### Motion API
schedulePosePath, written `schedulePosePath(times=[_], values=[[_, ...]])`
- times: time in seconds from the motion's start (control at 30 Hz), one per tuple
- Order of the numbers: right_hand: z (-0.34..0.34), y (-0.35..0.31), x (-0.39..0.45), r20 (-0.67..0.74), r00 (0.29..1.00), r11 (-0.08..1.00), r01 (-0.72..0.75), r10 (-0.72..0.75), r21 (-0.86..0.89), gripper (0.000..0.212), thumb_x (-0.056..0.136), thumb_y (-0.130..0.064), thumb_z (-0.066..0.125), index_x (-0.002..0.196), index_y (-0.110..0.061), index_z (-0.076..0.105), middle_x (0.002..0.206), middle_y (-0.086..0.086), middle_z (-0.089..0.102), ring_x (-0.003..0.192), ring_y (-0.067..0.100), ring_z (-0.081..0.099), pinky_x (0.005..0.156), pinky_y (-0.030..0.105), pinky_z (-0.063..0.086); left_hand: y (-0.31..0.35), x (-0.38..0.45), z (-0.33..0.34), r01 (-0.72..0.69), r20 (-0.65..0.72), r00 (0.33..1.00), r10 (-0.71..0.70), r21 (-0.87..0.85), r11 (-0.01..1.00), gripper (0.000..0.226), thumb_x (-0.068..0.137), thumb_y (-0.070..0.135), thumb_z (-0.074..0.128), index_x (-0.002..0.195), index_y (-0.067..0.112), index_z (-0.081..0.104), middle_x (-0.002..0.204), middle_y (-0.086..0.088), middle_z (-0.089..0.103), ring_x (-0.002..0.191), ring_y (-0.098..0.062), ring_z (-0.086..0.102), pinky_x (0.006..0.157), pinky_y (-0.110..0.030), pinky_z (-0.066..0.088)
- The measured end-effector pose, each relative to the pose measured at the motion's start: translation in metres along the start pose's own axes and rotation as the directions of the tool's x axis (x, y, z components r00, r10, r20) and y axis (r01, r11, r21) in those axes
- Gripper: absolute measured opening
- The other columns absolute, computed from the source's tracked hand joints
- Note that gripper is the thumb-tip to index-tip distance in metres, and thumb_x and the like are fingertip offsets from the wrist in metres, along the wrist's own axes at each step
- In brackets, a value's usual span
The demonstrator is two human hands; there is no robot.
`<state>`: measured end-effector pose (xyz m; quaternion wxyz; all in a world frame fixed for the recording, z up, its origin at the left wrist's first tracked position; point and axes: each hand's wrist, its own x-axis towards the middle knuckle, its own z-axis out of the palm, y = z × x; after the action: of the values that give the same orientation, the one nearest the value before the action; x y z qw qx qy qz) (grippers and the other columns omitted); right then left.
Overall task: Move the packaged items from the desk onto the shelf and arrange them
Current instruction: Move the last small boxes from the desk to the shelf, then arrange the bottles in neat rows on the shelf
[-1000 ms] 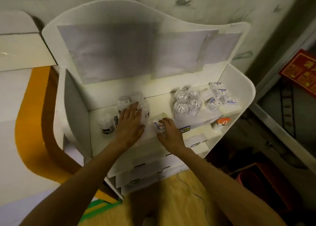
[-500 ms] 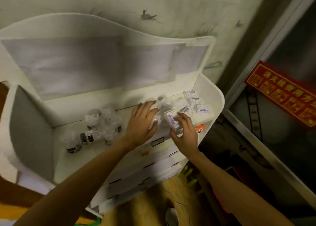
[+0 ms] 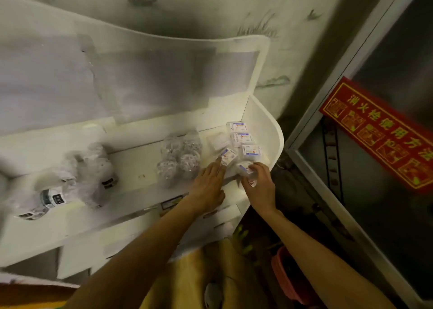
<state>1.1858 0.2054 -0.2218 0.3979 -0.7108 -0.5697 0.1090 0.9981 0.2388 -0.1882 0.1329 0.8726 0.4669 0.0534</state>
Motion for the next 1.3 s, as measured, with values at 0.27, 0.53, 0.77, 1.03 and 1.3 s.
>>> schedulePosePath(times=[0.27, 0.53, 0.77, 1.03, 1.3], values=[[0.008, 0.044, 0.046, 0.148, 0.961, 0.957, 0.255, -0.235, -0.136, 0.047, 0.082, -0.018, 0.079, 0.125, -0.012, 0.063, 0.132, 0.004, 0.059, 0.117, 0.02, 0.058, 0.101, 0.034, 0.05, 0.02, 0.044, 0.024, 0.096, 0.046, 0.994, -0.102, 0.117, 0.988, 0.086, 0.093, 0.036, 0.054, 0.158, 0.01, 0.004, 0.166, -0.014, -0.003, 0.153, -0.03, 0.005, 0.122, -0.041, 0.013], [0.022, 0.052, 0.077, 0.268, 0.91, 0.901, 0.376, -0.315, -0.216, 0.045, 0.086, -0.015, 0.071, 0.131, -0.015, 0.063, 0.137, 0.004, 0.06, 0.134, 0.025, 0.048, 0.112, 0.041, 0.039, 0.026, 0.057, 0.025, 0.217, 0.108, 0.965, -0.237, 0.169, 0.961, 0.088, 0.092, 0.04, 0.056, 0.156, 0.003, 0.008, 0.164, -0.021, -0.008, 0.153, -0.035, -0.003, 0.125, -0.044, 0.006], [0.016, 0.046, 0.086, 0.235, 0.915, 0.9, 0.378, -0.328, -0.216, 0.041, 0.087, -0.016, 0.072, 0.128, -0.015, 0.063, 0.135, 0.006, 0.061, 0.134, 0.029, 0.048, 0.115, 0.045, 0.035, 0.03, 0.054, 0.013, 0.062, -0.1, 0.994, -0.05, 0.123, 0.991, 0.061, 0.091, 0.037, 0.056, 0.145, 0.012, 0.042, 0.165, -0.018, 0.007, 0.153, -0.031, 0.006, 0.123, -0.039, 0.0], [0.029, -0.008, 0.081, 0.035, 0.939, 0.938, 0.339, -0.343, 0.078, 0.034, 0.096, -0.018, 0.053, 0.129, -0.014, 0.06, 0.141, 0.006, 0.055, 0.137, 0.028, 0.044, 0.116, 0.044, 0.032, -0.016, 0.026, -0.053, 0.088, -0.346, 0.938, -0.016, 0.193, 0.977, 0.047, 0.092, 0.032, 0.058, 0.136, 0.017, 0.053, 0.156, -0.014, 0.036, 0.144, -0.031, 0.032, 0.123, -0.045, 0.017], [0.084, -0.126, 0.053, 0.085, 0.846, 0.841, 0.504, -0.527, 0.2, 0.039, 0.093, -0.018, 0.056, 0.132, -0.012, 0.06, 0.141, 0.007, 0.056, 0.139, 0.025, 0.043, 0.116, 0.042, 0.033, -0.121, -0.059, -0.083, 0.46, -0.426, 0.826, -0.369, 0.132, 0.878, 0.054, 0.099, 0.044, 0.044, 0.143, 0.013, 0.045, 0.155, -0.014, 0.038, 0.141, -0.032, 0.035, 0.119, -0.048, 0.025]])
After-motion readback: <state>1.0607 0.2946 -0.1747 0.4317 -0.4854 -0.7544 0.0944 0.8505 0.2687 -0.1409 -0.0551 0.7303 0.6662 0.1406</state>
